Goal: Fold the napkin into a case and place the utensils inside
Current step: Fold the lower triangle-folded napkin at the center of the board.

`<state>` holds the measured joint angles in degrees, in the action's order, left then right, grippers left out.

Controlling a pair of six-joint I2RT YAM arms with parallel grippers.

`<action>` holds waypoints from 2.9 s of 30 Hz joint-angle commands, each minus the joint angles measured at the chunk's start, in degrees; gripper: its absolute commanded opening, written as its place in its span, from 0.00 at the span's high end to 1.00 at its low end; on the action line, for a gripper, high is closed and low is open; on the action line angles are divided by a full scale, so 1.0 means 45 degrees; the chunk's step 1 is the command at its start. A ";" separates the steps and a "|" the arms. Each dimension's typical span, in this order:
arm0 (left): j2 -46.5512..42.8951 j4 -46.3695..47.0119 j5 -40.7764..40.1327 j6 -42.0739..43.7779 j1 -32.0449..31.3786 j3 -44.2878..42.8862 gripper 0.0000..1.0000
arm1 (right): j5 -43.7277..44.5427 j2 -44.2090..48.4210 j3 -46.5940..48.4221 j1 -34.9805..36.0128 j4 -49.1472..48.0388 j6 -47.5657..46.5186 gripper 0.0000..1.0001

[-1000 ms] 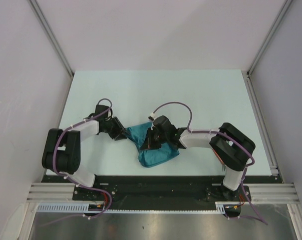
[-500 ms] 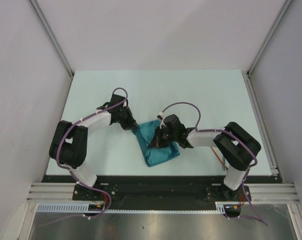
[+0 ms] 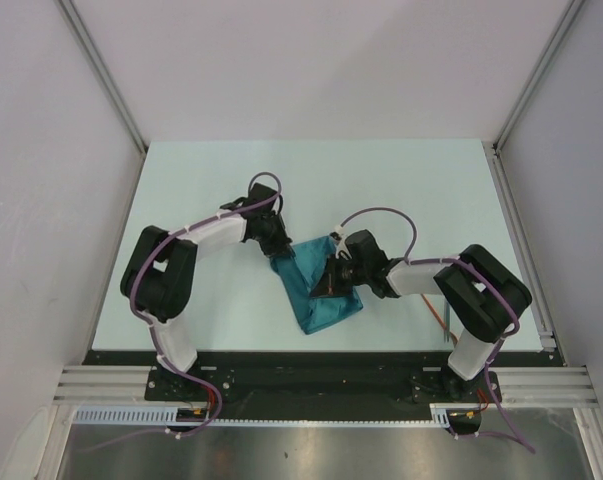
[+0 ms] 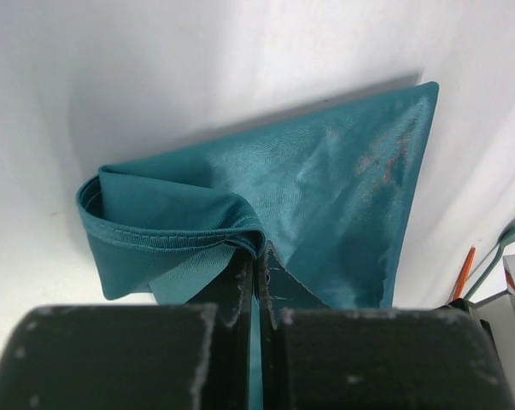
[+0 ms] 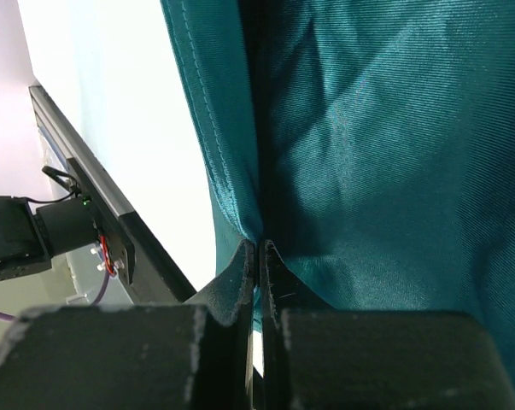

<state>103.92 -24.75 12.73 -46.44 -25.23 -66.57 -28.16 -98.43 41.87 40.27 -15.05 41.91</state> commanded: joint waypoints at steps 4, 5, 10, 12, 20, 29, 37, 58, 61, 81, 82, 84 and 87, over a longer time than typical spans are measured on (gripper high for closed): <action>0.0325 0.0110 -0.0759 -0.0442 -0.0466 -0.1203 1.00 | -0.0714 0.0272 -0.0417 -0.0160 -0.0327 -0.0427 1.00; 0.0402 0.0187 -0.0740 -0.0462 -0.0486 -0.1223 1.00 | -0.0714 0.0272 -0.0494 -0.0179 -0.0347 -0.0427 1.00; 0.0910 0.0110 -0.0642 -0.0560 -0.0662 -0.1731 1.00 | -0.0734 0.0311 -0.0632 -0.0277 -0.0445 -0.0427 1.00; 0.1085 0.0149 -0.0661 -0.0599 -0.0740 -0.1867 1.00 | -0.0734 0.0350 -0.0729 -0.0297 -0.0503 -0.0427 1.00; 0.1360 0.0558 -0.0524 -0.0892 -0.0799 -0.1926 1.00 | -0.0968 0.0350 -0.0749 -0.0492 -0.0445 -0.0622 1.00; 0.1555 0.0676 -0.0525 -0.0970 -0.0818 -0.1985 1.00 | 0.0161 0.1539 0.0341 -0.0610 0.2713 -0.1946 0.74; 0.1770 0.0774 -0.0466 -0.0990 -0.0838 -0.2063 1.00 | 0.1220 0.2656 0.0950 -0.0142 0.5239 -0.3024 0.42; 0.0989 0.0442 -0.0193 -0.0169 -0.0935 -0.1438 0.99 | 0.1962 0.1406 0.1360 0.0250 0.5396 -0.3768 0.39; 0.1008 0.0403 -0.0232 -0.0111 -0.0935 -0.1497 0.99 | 0.1592 0.1366 0.1224 0.0425 0.4986 -0.3377 0.53; 0.1477 0.1165 0.0159 -0.0501 -0.0975 -0.1712 0.89 | 0.0770 0.1344 -0.0222 0.0016 0.2620 -0.1150 1.00; 0.1400 0.1223 0.0159 -0.0501 -0.0994 -0.1634 0.87 | 0.0789 0.1482 -0.0318 -0.0062 0.2641 -0.1149 1.00; 0.1224 0.1359 0.0178 -0.0463 -0.1013 -0.1323 0.81 | 0.0770 0.1736 -0.0358 -0.0238 0.2777 -0.1149 1.00; 0.0639 0.1594 0.0159 -0.0249 -0.1033 -0.0913 0.68 | 0.0634 0.1660 -0.0319 -0.0375 0.2798 -0.1130 1.00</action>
<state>111.46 -20.40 12.86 -48.03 -29.34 -72.64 -25.28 -92.77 40.51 39.48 -2.04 36.34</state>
